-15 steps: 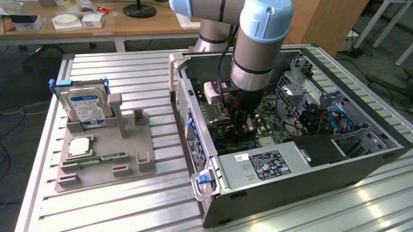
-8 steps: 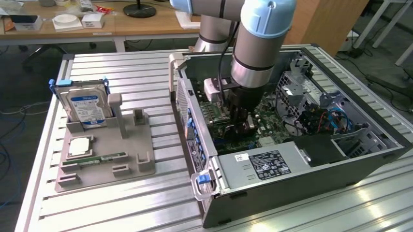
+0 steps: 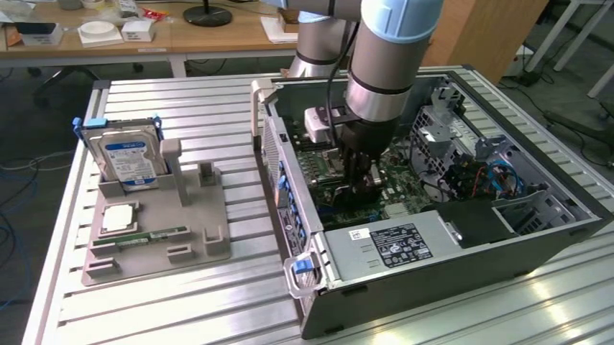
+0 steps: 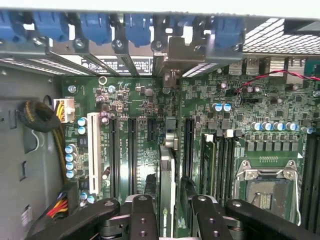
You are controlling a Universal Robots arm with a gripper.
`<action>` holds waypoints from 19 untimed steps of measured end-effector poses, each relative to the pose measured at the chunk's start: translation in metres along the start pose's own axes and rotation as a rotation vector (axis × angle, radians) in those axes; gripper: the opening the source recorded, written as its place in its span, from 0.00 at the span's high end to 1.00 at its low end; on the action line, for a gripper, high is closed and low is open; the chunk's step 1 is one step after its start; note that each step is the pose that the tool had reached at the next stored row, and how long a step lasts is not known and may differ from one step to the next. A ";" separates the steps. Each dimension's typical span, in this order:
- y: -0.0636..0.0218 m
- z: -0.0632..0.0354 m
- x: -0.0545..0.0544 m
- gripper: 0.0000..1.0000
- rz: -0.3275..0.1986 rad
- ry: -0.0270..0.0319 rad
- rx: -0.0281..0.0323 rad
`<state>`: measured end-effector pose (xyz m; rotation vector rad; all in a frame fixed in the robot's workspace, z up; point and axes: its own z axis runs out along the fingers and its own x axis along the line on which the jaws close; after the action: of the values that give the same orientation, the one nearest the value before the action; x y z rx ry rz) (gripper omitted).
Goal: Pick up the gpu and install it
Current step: 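Insert the gpu into the slot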
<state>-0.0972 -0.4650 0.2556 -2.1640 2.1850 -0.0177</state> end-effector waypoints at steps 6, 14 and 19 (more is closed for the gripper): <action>-0.0006 -0.0120 0.000 0.66 0.000 -0.0001 0.0035; -0.0010 -0.0182 -0.001 0.66 0.000 -0.0002 0.0041; -0.0009 -0.0183 -0.001 0.86 0.000 0.0000 0.0039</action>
<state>-0.0973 -0.4650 0.2740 -2.1620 2.1831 -0.0220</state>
